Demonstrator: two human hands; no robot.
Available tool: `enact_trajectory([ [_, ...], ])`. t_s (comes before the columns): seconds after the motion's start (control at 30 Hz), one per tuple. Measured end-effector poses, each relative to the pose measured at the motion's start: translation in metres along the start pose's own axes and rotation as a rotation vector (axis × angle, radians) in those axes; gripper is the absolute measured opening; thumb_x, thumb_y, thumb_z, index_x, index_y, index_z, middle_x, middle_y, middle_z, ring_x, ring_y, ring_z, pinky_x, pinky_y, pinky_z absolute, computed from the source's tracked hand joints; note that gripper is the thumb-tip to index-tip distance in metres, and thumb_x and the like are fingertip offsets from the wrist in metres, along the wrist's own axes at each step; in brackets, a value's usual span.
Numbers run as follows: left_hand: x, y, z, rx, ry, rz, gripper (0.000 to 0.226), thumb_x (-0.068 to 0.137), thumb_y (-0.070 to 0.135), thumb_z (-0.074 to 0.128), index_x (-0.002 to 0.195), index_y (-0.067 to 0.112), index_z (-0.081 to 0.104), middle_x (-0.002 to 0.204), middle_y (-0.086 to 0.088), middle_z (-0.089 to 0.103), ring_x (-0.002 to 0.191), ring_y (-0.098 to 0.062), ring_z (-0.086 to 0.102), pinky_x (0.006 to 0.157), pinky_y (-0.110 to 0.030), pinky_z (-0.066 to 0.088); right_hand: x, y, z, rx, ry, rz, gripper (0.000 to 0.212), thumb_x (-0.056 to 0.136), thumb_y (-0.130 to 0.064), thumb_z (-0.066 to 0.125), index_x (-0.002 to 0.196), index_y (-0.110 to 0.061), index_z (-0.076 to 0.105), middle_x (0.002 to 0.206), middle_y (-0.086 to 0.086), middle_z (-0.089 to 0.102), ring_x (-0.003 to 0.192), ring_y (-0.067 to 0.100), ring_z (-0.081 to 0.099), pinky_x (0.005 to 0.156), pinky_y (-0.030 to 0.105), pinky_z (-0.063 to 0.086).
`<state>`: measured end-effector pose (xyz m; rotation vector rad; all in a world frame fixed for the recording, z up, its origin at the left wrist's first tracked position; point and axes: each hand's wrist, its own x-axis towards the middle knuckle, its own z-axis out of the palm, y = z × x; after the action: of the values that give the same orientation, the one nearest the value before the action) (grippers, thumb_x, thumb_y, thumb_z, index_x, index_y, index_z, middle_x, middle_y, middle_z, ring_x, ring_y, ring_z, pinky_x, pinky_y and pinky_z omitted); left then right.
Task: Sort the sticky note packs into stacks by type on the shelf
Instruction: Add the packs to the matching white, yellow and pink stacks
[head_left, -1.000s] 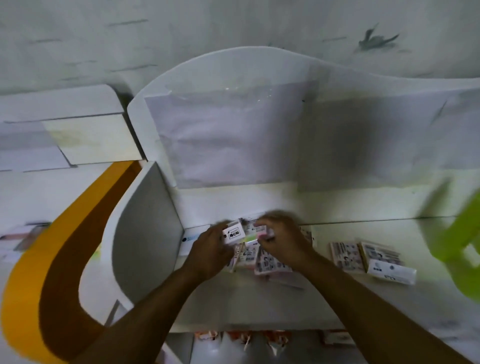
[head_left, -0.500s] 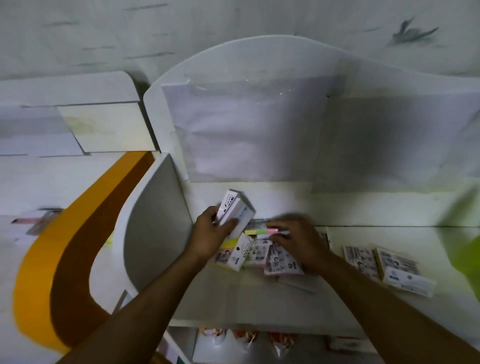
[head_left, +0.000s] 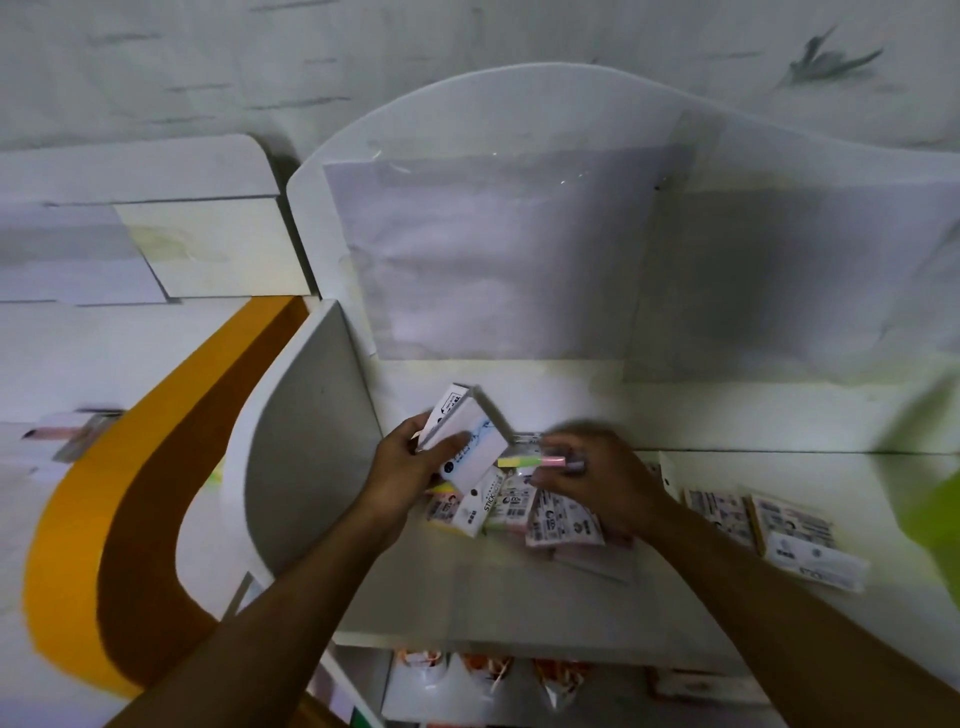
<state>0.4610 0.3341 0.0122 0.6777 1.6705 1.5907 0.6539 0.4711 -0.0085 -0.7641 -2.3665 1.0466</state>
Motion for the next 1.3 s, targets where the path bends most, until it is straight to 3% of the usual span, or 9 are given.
enact_trajectory([
  [0.23, -0.011, 0.015, 0.007, -0.028, -0.165, 0.027, 0.044, 0.083, 0.016, 0.072, 0.126, 0.022, 0.060, 0.107, -0.009, 0.073, 0.093, -0.026, 0.072, 0.072, -0.035, 0.058, 0.014, -0.037, 0.009, 0.254, 0.009, 0.038, 0.049, 0.079, -0.042, 0.073, 0.123, -0.024, 0.062, 0.115, -0.010, 0.068, 0.099, 0.005, 0.066, 0.084, 0.027, 0.055],
  [0.43, -0.016, 0.020, 0.016, 0.032, -0.239, 0.106, 0.043, 0.083, 0.016, 0.073, 0.122, 0.029, 0.061, 0.111, -0.003, 0.071, 0.099, -0.025, 0.070, 0.083, -0.043, 0.059, 0.013, -0.043, 0.009, 0.397, -0.011, 0.091, 0.023, 0.085, -0.026, 0.070, 0.107, -0.031, 0.066, 0.102, -0.007, 0.073, 0.087, 0.010, 0.071, 0.077, 0.031, 0.059],
  [0.57, -0.014, 0.014, 0.019, 0.072, -0.202, 0.112, 0.035, 0.090, 0.024, 0.066, 0.124, 0.029, 0.060, 0.115, -0.002, 0.067, 0.100, -0.019, 0.069, 0.080, -0.031, 0.059, 0.006, -0.038, 0.000, 0.355, 0.090, 0.114, 0.014, 0.083, -0.024, 0.072, 0.096, -0.027, 0.067, 0.090, -0.010, 0.073, 0.076, 0.007, 0.071, 0.065, 0.024, 0.056],
  [0.67, -0.007, 0.008, 0.021, 0.066, -0.117, 0.049, 0.029, 0.096, 0.029, 0.055, 0.124, 0.021, 0.058, 0.110, -0.003, 0.069, 0.085, -0.012, 0.069, 0.076, -0.025, 0.054, 0.002, -0.032, -0.018, 0.419, 0.253, 0.145, 0.010, 0.084, -0.026, 0.071, 0.092, -0.027, 0.065, 0.090, -0.007, 0.072, 0.076, 0.010, 0.071, 0.062, 0.025, 0.057],
  [0.77, 0.003, -0.004, 0.021, 0.394, -0.134, 0.228, 0.013, 0.096, 0.026, 0.057, 0.108, 0.029, 0.061, 0.106, 0.010, 0.068, 0.091, -0.003, 0.065, 0.080, -0.021, 0.051, -0.005, -0.027, -0.040, 0.524, 0.358, 0.176, 0.011, 0.086, -0.024, 0.069, 0.095, -0.023, 0.064, 0.093, -0.001, 0.071, 0.077, 0.011, 0.070, 0.060, 0.021, 0.054],
  [0.87, 0.017, -0.019, 0.027, 0.840, -0.271, 0.537, 0.036, 0.091, 0.020, 0.061, 0.126, 0.026, 0.057, 0.131, 0.010, 0.058, 0.115, -0.001, 0.056, 0.097, -0.022, 0.046, -0.016, -0.018, -0.055, 0.509, 0.386, 0.216, 0.022, 0.086, -0.026, 0.068, 0.106, -0.017, 0.064, 0.098, 0.000, 0.071, 0.081, 0.011, 0.070, 0.062, 0.022, 0.056],
  [0.97, 0.027, -0.024, 0.042, 1.042, -0.324, 0.540, 0.059, 0.083, 0.015, 0.062, 0.140, 0.022, 0.045, 0.140, -0.002, 0.052, 0.124, -0.017, 0.053, 0.103, -0.033, 0.046, -0.026, -0.009, -0.063, 0.455, 0.397, 0.249, 0.025, 0.085, -0.029, 0.070, 0.106, -0.017, 0.065, 0.101, 0.002, 0.072, 0.090, 0.018, 0.070, 0.075, 0.034, 0.058],
  [1.17, 0.025, -0.021, 0.047, 1.208, -0.291, 0.665, 0.045, 0.085, 0.026, 0.064, 0.128, 0.036, 0.056, 0.131, 0.010, 0.059, 0.115, -0.011, 0.059, 0.090, -0.032, 0.053, -0.039, -0.002, -0.074, 0.445, 0.405, 0.288, 0.027, 0.085, -0.029, 0.069, 0.108, -0.016, 0.065, 0.102, 0.001, 0.071, 0.090, 0.017, 0.068, 0.078, 0.035, 0.058],
  [1.3, 0.013, 0.001, 0.043, 1.306, -0.203, 0.497, 0.034, 0.071, 0.048, 0.077, 0.101, 0.035, 0.068, 0.106, 0.010, 0.069, 0.094, -0.016, 0.065, 0.066, -0.023, 0.042, -0.042, -0.003, -0.074, 0.463, 0.444, 0.270, 0.010, 0.086, -0.027, 0.069, 0.095, -0.026, 0.066, 0.098, -0.002, 0.072, 0.089, 0.015, 0.069, 0.081, 0.036, 0.058],
])
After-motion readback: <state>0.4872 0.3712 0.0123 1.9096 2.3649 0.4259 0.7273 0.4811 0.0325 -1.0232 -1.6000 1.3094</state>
